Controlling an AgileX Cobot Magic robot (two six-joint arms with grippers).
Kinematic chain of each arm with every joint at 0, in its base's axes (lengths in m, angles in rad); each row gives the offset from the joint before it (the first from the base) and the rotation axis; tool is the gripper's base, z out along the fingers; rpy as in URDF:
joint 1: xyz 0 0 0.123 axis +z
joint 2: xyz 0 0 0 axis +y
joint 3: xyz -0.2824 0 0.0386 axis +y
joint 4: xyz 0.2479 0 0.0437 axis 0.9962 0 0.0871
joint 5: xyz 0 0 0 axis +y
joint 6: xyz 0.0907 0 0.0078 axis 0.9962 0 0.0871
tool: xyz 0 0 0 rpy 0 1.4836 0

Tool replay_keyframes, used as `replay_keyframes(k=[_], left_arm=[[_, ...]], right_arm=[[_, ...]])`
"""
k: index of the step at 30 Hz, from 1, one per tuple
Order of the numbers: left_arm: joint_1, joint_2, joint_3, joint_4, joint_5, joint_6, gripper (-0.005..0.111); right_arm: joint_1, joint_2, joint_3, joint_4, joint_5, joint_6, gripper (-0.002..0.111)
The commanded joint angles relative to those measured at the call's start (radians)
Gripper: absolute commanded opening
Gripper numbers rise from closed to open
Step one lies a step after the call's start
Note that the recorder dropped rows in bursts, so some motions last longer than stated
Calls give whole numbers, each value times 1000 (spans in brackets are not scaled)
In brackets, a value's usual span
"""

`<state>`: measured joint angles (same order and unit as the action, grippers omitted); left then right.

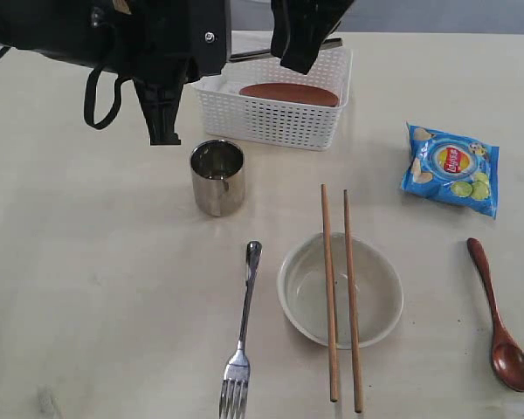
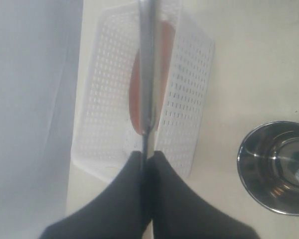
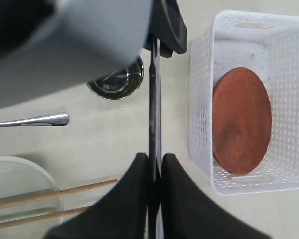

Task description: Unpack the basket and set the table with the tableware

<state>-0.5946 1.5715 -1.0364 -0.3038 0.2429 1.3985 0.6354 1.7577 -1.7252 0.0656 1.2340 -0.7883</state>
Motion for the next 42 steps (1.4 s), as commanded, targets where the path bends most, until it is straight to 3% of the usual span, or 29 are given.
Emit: replay_keyframes(k=[1, 9, 13, 14, 16, 22, 25, 32, 42], left_arm=[[-4, -1, 0, 3, 27, -8, 0], [-4, -1, 0, 3, 28, -5, 0], [-4, -1, 0, 3, 28, -5, 0], [-4, -1, 0, 3, 28, -5, 0], [-4, -1, 0, 3, 28, -5, 0], [-4, -1, 0, 3, 34, -5, 0], [-4, -1, -2, 3, 75, -13, 0], [9, -49, -11, 3, 107, -244, 0], [14, -184, -11, 3, 211, -535, 0]], right_arm=[[-3, -12, -3, -13, -13, 2, 0], [-3, -12, -3, -11, -13, 2, 3], [-3, -12, -3, -11, -13, 4, 30], [-3, -12, -3, -11, -13, 4, 44], [-3, -12, -3, -11, -13, 6, 50], [-3, -12, -5, -15, -13, 38, 51], [-5, -50, -7, -81, -13, 138, 46], [-5, -242, -7, -403, -13, 534, 34], [-5, -409, 8, -424, -13, 800, 34]])
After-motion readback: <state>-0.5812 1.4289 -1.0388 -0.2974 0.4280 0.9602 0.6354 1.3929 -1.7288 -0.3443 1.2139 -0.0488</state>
